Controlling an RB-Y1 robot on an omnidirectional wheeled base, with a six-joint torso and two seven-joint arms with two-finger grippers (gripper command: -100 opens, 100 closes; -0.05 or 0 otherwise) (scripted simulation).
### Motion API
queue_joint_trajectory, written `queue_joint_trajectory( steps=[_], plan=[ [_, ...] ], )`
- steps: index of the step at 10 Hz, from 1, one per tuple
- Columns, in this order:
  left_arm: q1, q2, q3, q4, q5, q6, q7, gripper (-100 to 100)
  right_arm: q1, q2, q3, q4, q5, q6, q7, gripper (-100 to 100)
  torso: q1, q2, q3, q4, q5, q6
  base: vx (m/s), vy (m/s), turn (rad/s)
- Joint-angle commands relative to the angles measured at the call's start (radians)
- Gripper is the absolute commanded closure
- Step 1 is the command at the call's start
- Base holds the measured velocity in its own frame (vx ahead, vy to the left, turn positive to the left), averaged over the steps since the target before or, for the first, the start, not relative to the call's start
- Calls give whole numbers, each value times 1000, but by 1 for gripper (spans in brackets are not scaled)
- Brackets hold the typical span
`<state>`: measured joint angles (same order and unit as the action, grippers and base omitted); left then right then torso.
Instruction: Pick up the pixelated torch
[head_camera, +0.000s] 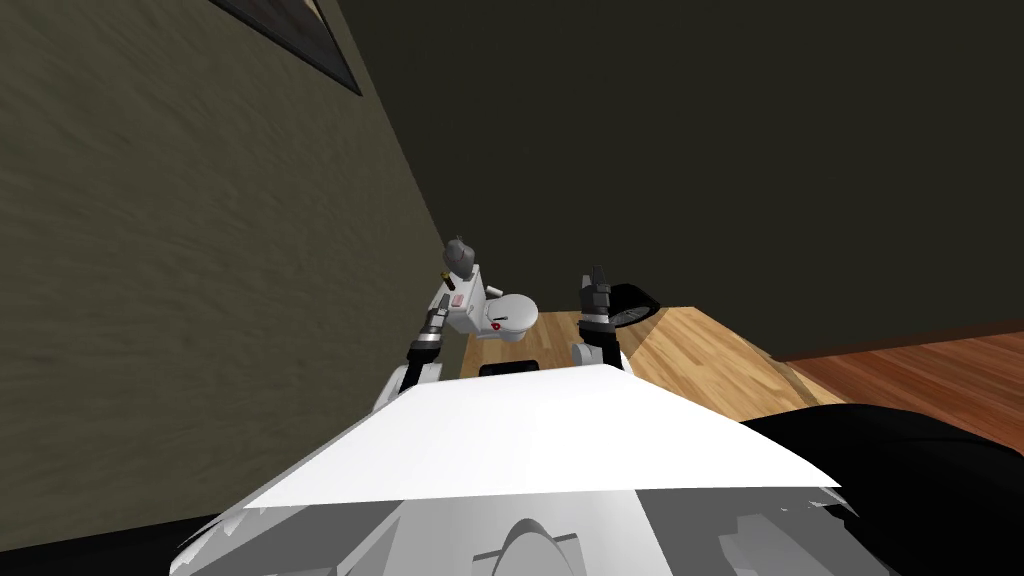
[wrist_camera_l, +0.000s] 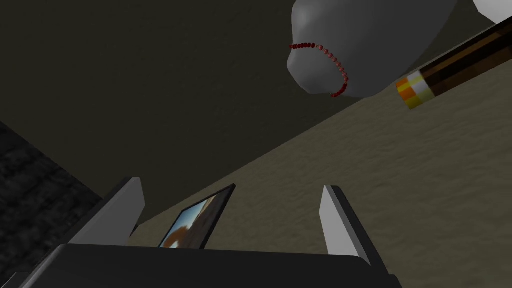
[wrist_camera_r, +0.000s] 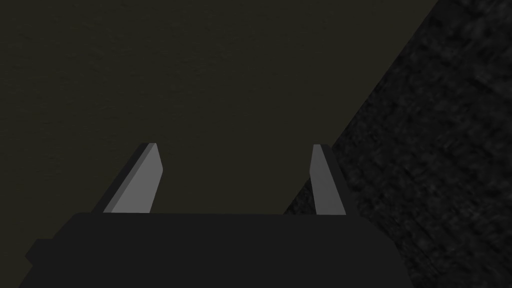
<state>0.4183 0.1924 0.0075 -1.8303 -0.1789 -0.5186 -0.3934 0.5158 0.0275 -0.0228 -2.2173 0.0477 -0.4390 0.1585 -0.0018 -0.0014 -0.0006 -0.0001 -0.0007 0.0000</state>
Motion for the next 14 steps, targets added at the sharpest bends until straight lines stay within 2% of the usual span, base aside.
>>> queue_joint_trajectory(
  steps=[1, 2, 3, 9, 10, 14],
  plan=[
    [-10, 13, 3, 30, -21, 21, -20, -100, 0, 0, 0, 0, 0, 0, 0, 0, 0, 0, 0, 0, 0, 0, 38, -56, -34],
    [-28, 40, 12, 78, -48, 44, -40, -100, 0, 0, 0, 0, 0, 0, 0, 0, -1, -1, -1, 0, 0, 0, 77, -73, -60],
    [-28, 40, 12, 78, -48, 44, -40, -100, 0, 0, 0, 0, 0, 0, 0, 0, -2, -3, -2, -1, 0, 0, 73, -45, -19],
    [-108, 154, 45, 240, -149, 127, -90, -100, 0, 0, 0, 0, 0, 0, 0, 0, 2, -6, -3, -1, 0, 0, 90, -9, -45],
    [-108, 154, 45, 242, -149, 127, -90, -100, 0, 0, 0, 0, 0, 0, 0, 0, 3, -7, -4, -2, 1, 0, 85, 7, -13],
    [-168, 246, 68, 353, -221, 183, -118, -100, 0, 0, 0, 0, 0, 0, 0, 0, 3, -5, -3, -1, 1, 0, 89, 7, -43]
  ],
)
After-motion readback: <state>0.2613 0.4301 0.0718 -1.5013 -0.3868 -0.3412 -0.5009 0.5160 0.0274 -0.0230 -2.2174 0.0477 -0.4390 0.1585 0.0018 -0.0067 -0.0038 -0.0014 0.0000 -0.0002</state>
